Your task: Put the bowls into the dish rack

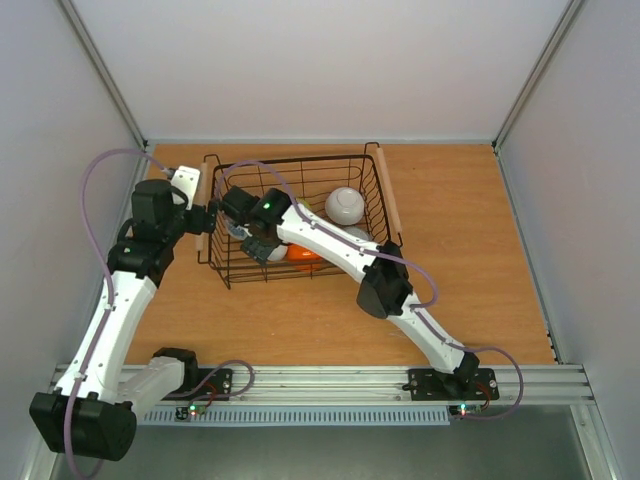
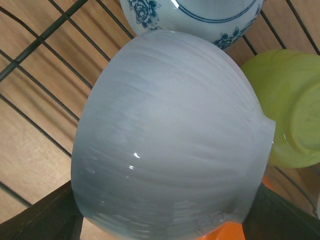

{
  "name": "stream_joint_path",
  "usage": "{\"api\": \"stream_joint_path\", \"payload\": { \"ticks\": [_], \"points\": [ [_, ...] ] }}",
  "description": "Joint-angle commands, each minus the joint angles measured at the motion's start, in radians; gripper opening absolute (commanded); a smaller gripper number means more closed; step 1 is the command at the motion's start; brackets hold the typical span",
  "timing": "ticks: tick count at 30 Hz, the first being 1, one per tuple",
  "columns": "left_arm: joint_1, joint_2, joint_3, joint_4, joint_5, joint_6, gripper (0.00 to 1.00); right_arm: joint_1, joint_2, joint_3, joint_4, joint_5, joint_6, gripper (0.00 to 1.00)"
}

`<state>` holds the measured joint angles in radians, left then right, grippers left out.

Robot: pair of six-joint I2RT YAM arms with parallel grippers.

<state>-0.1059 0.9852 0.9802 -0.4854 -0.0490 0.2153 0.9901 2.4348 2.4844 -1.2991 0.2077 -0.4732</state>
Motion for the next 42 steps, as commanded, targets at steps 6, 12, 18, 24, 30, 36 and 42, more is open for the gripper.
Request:
{"api": "stream_joint_path", "payload": {
  "ticks": [6,12,18,24,30,36,42],
  "points": [
    [0.004,-0.011,-0.007,0.097,-0.088,-0.01,0.99,0.037,0.042,0.031,-0.056,0.139,-0.022,0.6],
    [0.005,-0.008,-0.01,0.108,-0.089,-0.005,0.99,0.052,0.046,0.025,-0.053,0.123,-0.032,0.99],
    [0.005,-0.007,-0.016,0.118,-0.096,0.001,0.99,0.063,0.028,0.019,-0.038,0.084,-0.038,0.99],
    [0.005,-0.006,-0.017,0.127,-0.107,0.007,0.99,0.083,-0.005,0.008,-0.037,0.052,-0.045,0.99],
    [0.005,-0.011,-0.014,0.128,-0.115,0.011,0.99,0.097,-0.049,-0.021,-0.018,0.025,-0.045,0.99],
    [0.005,-0.02,-0.015,0.128,-0.119,0.015,0.99,0.095,-0.108,-0.054,0.018,0.066,-0.031,0.99],
    [0.022,-0.035,0.01,0.097,-0.078,0.002,0.99,0.035,-0.258,-0.16,0.112,0.061,0.036,0.99]
  ]
}}
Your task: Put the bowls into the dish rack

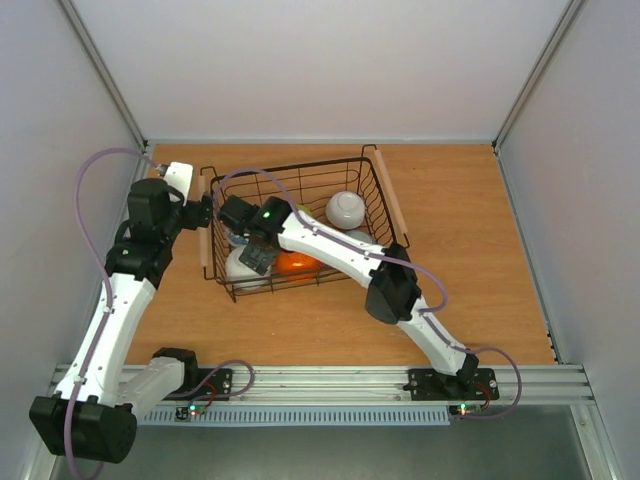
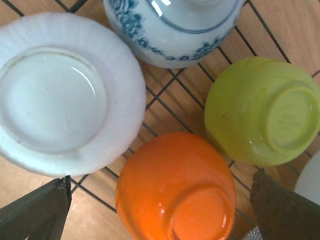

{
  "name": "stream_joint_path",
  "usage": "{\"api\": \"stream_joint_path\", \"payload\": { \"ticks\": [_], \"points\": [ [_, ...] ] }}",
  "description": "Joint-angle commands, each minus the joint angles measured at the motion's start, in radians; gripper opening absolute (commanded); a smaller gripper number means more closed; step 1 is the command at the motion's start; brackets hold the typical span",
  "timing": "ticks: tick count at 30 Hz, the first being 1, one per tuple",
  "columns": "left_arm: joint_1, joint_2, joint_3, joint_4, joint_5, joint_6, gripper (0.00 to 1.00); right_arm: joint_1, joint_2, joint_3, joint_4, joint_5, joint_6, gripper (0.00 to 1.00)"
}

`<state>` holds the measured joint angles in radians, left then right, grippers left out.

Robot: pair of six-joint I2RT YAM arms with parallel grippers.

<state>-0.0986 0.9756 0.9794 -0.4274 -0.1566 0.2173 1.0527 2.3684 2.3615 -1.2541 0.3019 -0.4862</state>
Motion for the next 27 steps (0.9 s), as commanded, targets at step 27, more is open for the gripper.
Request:
{"api": "stream_joint_path", "payload": {
  "ticks": [27],
  "points": [
    [0.428,-0.088,-0.097,-0.125,0.567,-0.018,0.99,-0.363,-1.442,-1.238,0.349,0.159,0.478,0.99]
  ]
}}
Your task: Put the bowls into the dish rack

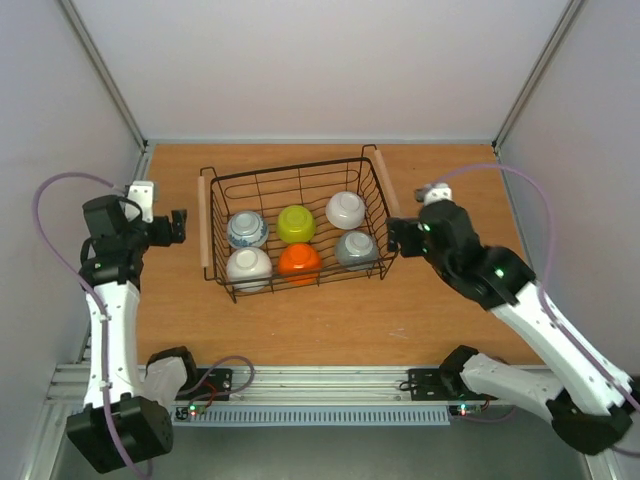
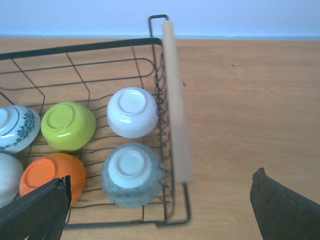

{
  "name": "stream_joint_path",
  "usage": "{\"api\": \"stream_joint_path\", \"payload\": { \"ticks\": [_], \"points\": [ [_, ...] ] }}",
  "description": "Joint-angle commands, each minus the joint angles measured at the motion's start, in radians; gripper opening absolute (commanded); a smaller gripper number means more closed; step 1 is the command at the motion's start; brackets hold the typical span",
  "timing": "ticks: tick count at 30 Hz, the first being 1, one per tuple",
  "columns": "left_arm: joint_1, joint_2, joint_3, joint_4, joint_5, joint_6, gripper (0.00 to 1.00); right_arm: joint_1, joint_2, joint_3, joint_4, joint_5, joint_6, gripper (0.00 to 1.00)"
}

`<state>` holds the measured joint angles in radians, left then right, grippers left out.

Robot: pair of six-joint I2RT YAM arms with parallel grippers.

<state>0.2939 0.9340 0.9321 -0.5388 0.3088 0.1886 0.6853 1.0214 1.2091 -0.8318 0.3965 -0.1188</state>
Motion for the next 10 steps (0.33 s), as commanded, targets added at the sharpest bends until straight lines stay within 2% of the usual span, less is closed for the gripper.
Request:
{"api": "stream_joint_path", "payload": {
  "ticks": [1,6,10],
  "points": [
    [0.043,-0.056,-0.06,-0.012,0.114,0.011,0.99,0.005,-0.12,-0.101,-0.107,0.064,0.149,0.99],
    [0.056,-0.087,-0.075,-0.013,0.157,0.0,0.99,0.004,-0.24,-0.224,-0.136,0.025,0.2,0.99],
    [0.055,-0.088,-0.063,-0.032,0.162,-0.001,0.99,0.004,-0.26,-0.245,-0.155,-0.002,0.209,0.99]
  ]
}}
